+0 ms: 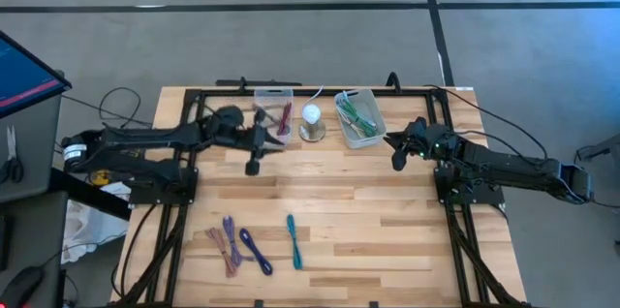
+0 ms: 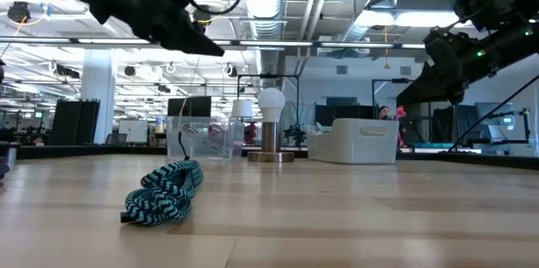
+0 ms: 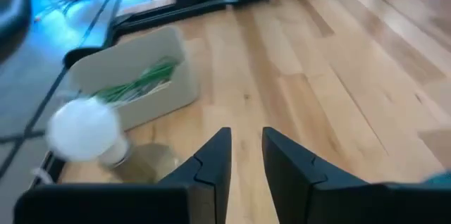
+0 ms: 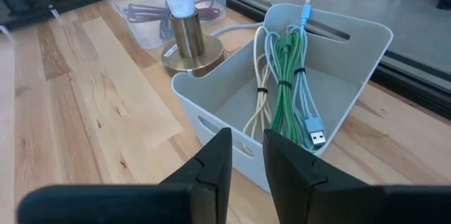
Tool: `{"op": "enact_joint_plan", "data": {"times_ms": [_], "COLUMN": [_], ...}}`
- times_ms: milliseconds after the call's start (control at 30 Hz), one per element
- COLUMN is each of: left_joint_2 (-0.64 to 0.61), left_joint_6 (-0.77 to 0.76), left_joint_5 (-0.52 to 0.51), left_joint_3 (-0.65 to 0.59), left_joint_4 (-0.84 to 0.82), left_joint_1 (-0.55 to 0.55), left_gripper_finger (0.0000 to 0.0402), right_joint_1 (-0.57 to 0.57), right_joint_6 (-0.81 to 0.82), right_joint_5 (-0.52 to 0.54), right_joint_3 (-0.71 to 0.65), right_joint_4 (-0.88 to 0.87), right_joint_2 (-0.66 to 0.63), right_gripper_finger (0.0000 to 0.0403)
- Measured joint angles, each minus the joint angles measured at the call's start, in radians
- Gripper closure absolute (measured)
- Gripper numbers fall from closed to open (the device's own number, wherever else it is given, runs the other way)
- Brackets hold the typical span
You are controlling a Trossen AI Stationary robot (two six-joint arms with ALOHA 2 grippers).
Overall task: Pick & Place USB Port
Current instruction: Put the blue black charger cable into the transparent bin
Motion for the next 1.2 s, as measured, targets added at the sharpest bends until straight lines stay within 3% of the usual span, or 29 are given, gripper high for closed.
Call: {"op": "enact_joint_plan", "data": {"times_ms": [167,400,467,600,833,1067,1200], "left_joint_2": [0.032,0.038,0.038,0.038,0.038,0.064,0.130], "left_joint_6": [0.133,0.466,0.544,0.574,0.482,0.479,0.579], "left_joint_5": [-0.133,-0.525,-0.590,-0.605,-0.605,-0.604,-0.569], "left_joint_3": [0.000,0.007,0.021,0.058,0.119,0.121,0.121], "left_joint_4": [-0.007,-0.011,-0.008,-0.012,-0.088,-0.113,-0.172], "left_joint_1": [-0.151,-0.273,-0.280,-0.281,-0.281,-0.281,-0.296], "left_gripper_finger": [0.0319,0.0318,0.0318,0.0317,0.0312,0.0239,0.0211], "right_joint_1": [0.000,0.000,0.000,0.000,0.000,0.000,0.001], "right_joint_6": [0.000,0.008,0.008,0.008,0.008,0.027,0.034], "right_joint_5": [0.000,0.000,0.000,0.000,0.000,-0.001,-0.001], "right_joint_3": [0.000,0.000,0.000,0.000,0.000,0.000,0.001], "right_joint_4": [0.001,0.001,0.001,0.001,0.001,0.002,0.001], "right_joint_2": [0.000,0.000,0.000,0.000,0.000,0.000,0.000], "right_gripper_finger": [0.0327,0.0327,0.0327,0.0327,0.0327,0.0327,0.0327]}}
